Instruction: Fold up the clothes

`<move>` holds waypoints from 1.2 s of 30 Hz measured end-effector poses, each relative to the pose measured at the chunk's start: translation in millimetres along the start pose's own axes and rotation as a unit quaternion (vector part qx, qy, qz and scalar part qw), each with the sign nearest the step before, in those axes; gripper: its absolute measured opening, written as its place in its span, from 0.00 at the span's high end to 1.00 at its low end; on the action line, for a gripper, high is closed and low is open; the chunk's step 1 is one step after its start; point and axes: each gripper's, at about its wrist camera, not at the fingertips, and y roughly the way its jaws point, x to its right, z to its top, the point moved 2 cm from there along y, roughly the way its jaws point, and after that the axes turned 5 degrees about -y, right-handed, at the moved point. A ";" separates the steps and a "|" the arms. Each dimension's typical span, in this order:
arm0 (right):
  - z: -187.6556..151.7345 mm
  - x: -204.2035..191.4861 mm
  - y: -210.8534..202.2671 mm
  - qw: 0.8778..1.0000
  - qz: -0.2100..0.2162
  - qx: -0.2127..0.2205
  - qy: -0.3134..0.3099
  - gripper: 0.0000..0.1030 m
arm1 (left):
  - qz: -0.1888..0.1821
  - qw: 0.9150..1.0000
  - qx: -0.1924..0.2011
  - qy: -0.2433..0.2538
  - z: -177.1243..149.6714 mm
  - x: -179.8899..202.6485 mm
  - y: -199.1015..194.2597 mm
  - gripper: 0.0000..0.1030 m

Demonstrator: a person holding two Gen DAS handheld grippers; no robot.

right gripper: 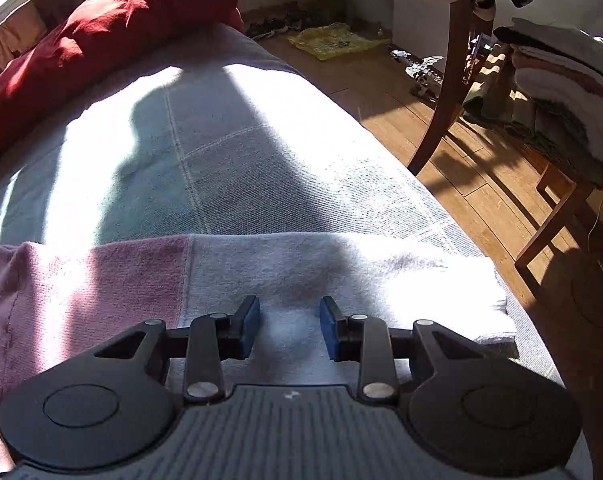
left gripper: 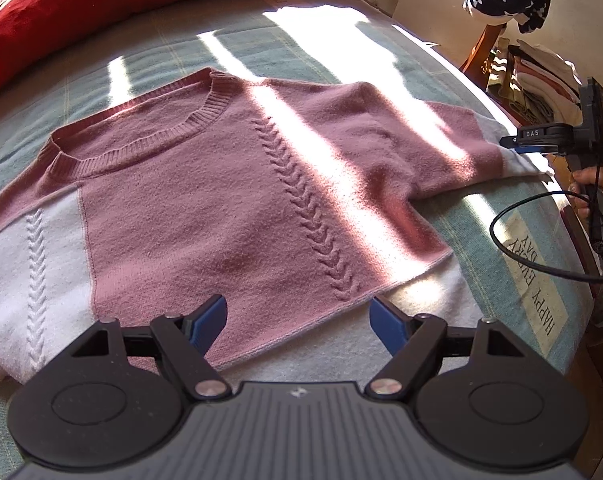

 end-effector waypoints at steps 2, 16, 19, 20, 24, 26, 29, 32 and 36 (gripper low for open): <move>4.7 -2.1 -10.9 1.000 -0.020 0.011 0.001 0.62 | 0.007 1.000 0.003 -0.002 -2.1 -4.3 -2.5 0.23; -21.0 -90.8 -19.0 0.985 0.122 -0.019 -0.116 0.48 | 0.030 0.999 0.012 -0.044 -15.6 -34.5 -10.2 0.23; -12.3 -73.4 -23.7 0.991 0.094 -0.032 -0.087 0.48 | 0.037 0.997 0.012 -0.065 -19.7 -46.6 -10.6 0.23; -9.3 -68.4 -25.4 0.993 0.084 -0.036 -0.078 0.48 | 0.037 0.997 0.014 -0.072 -20.0 -49.7 -11.2 0.23; 8.7 -102.8 -36.8 0.988 0.113 -0.013 -0.105 0.41 | 0.036 0.996 0.022 -0.077 -17.4 -55.2 -14.4 0.23; 19.0 -143.3 -35.6 0.980 0.141 0.002 -0.139 0.39 | 0.037 0.996 0.026 -0.075 -15.8 -58.1 -15.4 0.23; 25.4 -204.0 -17.4 0.968 0.163 0.006 -0.189 0.39 | 0.041 0.996 0.029 -0.076 -15.2 -65.3 -17.1 0.23; 21.4 -239.4 10.9 0.962 0.144 0.001 -0.231 0.35 | 0.046 0.995 0.031 -0.086 -18.9 -77.5 -19.1 0.23; 18.7 -243.1 36.9 0.968 0.140 -0.001 -0.208 0.00 | 0.044 0.993 0.039 -0.102 -25.5 -93.8 -21.3 0.23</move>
